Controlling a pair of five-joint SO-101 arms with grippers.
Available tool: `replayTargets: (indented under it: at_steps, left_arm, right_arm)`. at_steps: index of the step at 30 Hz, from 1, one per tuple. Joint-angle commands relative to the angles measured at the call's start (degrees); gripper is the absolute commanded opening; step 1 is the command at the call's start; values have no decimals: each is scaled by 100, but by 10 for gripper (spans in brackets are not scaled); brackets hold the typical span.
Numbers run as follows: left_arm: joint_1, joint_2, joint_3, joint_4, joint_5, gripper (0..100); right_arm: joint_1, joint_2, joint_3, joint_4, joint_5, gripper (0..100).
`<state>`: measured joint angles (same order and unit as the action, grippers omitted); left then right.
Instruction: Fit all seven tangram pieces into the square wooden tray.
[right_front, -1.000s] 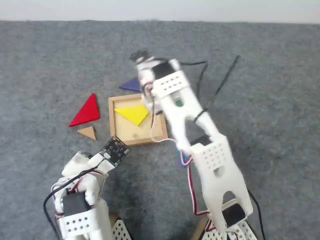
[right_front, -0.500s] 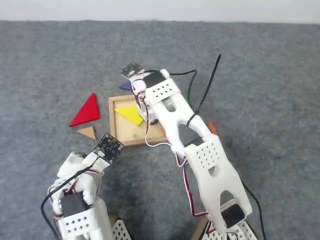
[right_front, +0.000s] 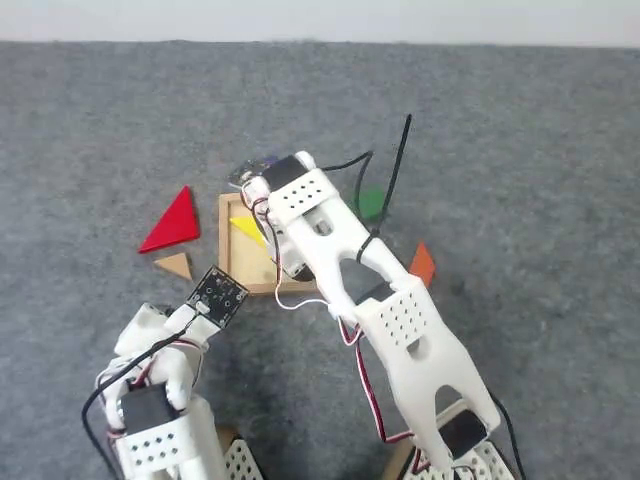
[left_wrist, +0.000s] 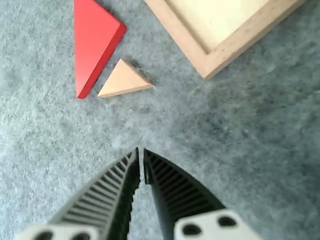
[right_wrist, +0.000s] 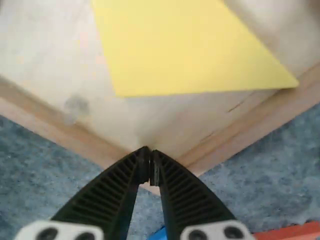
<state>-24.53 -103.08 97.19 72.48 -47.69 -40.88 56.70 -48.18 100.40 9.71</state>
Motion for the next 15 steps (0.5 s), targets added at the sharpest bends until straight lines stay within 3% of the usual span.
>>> replayTargets:
  at_steps: [1,8,15]
  left_arm:
    - [-18,-114,-84,-132,79,14]
    - [-44,-114,-84,-132,79,14]
    - [-35,-114,-84,-132,88,14]
  right_arm:
    - [-198,-22,316,215,-211,7]
    - [-101,-884,1266,180,-369,7]
    - [-180,-2422,3851,-673,-369,7]
